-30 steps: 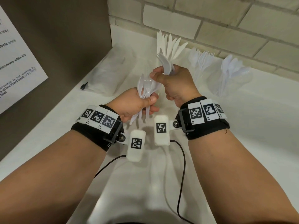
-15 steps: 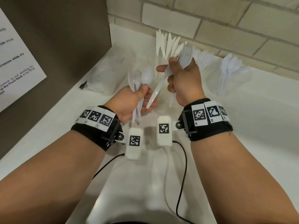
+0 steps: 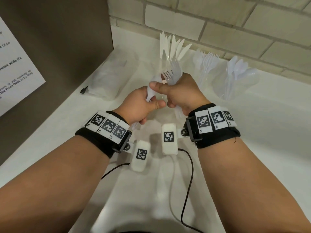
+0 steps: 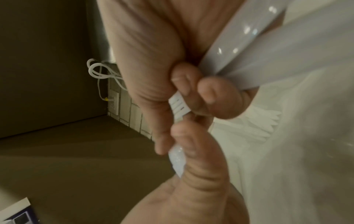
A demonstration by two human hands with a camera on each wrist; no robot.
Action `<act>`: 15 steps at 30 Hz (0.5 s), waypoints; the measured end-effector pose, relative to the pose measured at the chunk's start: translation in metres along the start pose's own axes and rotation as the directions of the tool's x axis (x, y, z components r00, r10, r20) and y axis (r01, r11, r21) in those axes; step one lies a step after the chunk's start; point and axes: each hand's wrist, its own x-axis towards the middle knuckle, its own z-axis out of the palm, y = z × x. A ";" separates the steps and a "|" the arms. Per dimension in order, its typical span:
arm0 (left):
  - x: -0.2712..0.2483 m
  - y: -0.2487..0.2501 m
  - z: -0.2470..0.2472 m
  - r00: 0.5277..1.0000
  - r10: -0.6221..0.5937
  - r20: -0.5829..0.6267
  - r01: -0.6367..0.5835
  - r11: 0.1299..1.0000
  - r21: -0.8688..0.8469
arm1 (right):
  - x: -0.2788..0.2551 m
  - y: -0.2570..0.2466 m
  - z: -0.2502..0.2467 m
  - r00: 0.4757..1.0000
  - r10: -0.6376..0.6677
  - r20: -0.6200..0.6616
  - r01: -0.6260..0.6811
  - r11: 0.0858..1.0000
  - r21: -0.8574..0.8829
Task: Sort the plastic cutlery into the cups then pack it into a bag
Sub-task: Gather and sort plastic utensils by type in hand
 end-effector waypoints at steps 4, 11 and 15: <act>-0.003 0.000 0.000 0.996 -0.070 0.054 0.077 0.988 -0.132 | 0.008 0.005 -0.002 0.998 -0.001 -0.070 -0.003 0.998 -0.058; 0.002 0.002 -0.005 0.981 -0.183 0.065 0.192 0.865 -0.463 | 0.023 -0.004 -0.028 0.967 -0.026 -0.252 0.032 0.999 0.019; 0.006 0.004 -0.006 0.981 -0.192 0.008 0.172 0.860 -0.481 | 0.047 -0.031 -0.075 0.862 -0.208 -0.462 0.305 0.941 0.145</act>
